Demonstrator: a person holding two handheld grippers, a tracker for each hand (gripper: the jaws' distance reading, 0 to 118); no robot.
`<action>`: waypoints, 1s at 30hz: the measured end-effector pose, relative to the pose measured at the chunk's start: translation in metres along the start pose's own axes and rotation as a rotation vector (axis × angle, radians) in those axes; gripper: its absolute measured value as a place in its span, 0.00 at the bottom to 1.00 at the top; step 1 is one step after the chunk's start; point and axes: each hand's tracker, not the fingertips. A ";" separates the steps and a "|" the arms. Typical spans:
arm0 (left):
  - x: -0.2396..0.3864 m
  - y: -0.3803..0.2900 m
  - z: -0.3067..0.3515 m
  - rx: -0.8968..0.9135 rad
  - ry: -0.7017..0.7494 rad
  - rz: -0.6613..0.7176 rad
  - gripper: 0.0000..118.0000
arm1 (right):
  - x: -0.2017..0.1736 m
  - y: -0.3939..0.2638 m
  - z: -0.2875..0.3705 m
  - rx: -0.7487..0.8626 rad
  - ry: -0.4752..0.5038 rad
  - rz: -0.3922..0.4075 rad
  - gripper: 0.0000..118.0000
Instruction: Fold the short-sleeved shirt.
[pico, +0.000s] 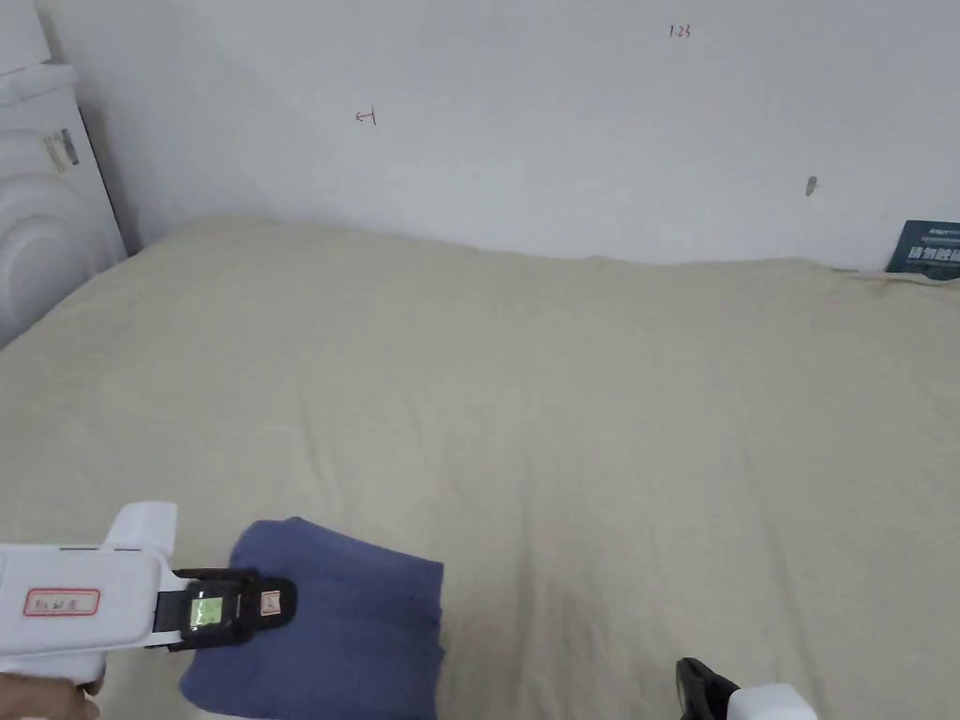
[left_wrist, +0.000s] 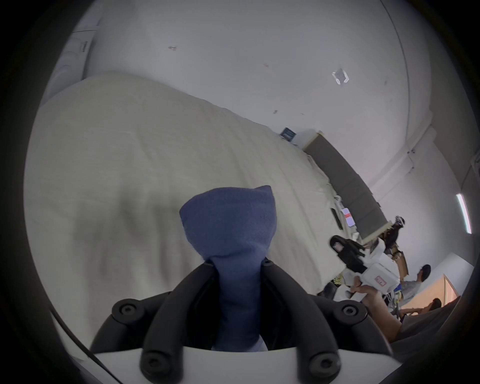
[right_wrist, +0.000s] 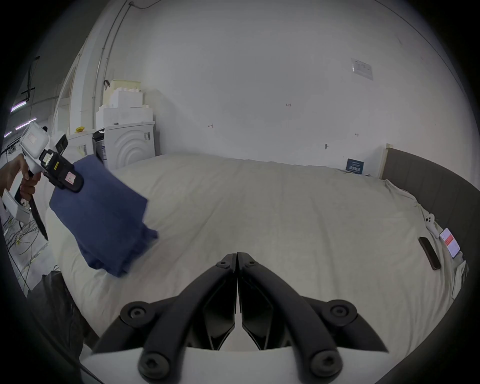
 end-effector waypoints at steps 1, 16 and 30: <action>-0.011 0.004 0.004 -0.004 0.023 0.004 0.13 | 0.003 0.001 -0.001 0.002 -0.007 -0.003 0.01; -0.144 0.035 0.056 -0.070 0.227 0.195 0.13 | 0.013 -0.001 -0.007 -0.045 -0.054 -0.003 0.01; -0.189 0.059 0.115 -0.126 0.462 0.234 0.13 | 0.006 -0.001 -0.019 -0.096 -0.062 0.018 0.01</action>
